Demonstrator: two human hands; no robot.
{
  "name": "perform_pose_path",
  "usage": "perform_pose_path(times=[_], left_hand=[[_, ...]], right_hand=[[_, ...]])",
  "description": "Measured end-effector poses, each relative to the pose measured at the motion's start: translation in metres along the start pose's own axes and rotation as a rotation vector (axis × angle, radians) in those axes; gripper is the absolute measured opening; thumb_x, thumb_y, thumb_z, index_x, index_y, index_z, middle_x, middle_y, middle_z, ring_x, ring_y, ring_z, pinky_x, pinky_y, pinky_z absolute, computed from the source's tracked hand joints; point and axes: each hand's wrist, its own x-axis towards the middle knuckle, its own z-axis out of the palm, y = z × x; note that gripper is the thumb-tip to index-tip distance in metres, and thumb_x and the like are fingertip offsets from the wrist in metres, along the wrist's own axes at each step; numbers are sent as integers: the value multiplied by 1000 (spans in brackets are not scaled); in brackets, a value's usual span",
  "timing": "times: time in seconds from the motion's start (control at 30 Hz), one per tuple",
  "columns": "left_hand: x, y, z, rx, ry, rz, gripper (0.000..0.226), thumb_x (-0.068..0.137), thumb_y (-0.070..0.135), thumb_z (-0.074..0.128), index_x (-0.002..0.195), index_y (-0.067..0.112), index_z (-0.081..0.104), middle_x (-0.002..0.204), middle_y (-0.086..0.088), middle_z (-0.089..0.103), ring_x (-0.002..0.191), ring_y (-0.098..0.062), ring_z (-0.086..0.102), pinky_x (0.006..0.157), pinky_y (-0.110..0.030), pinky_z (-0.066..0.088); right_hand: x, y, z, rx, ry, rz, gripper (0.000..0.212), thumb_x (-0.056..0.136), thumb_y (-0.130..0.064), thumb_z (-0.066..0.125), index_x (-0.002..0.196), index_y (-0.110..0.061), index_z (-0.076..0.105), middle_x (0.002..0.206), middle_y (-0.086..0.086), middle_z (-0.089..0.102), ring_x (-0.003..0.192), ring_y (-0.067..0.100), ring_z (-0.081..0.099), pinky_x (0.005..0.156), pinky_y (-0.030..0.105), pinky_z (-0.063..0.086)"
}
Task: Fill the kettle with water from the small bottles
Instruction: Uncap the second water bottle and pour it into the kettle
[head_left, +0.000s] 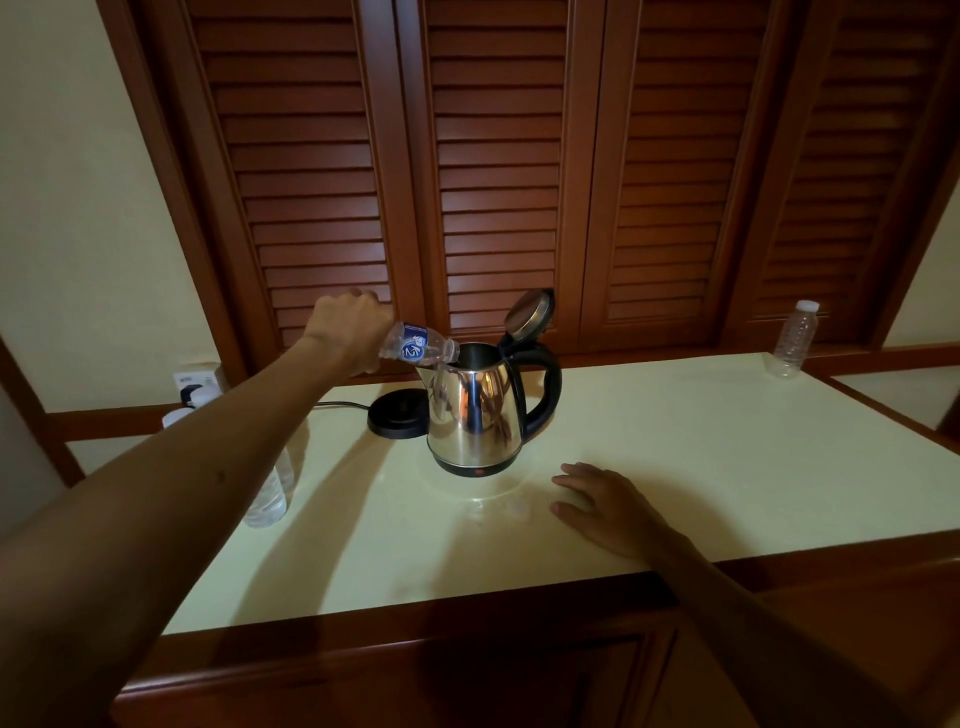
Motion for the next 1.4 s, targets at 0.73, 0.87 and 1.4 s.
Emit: perform_pose_path(times=[0.73,0.87,1.4], left_hand=[[18,-2,-14,51,104,33,64,82,25,77,140,23,52,131,-12,47,125,-29,44,86,-40,52],[21,-1,-14,75,127,57,66,81,24,78,141,23,50,132,-13,46,124,-29,44,88,-38,51],[30,0,-12,147,248,160,64,88,25,71,145,26,43,135,-11,44,125,-27,42,94,-34,46]], right_hand=[[1,0,-1,23,9,-10,61,86,-67,44,136,-32,52,150,-11,42,138,8,34,114,34,28],[-1,-2,-1,29,11,-10,62,86,-68,43,135,-32,53,149,-12,42,138,7,34,114,35,29],[-3,-7,-5,48,31,-12,54,89,-58,52,134,-29,55,148,-10,44,137,9,37,113,35,30]])
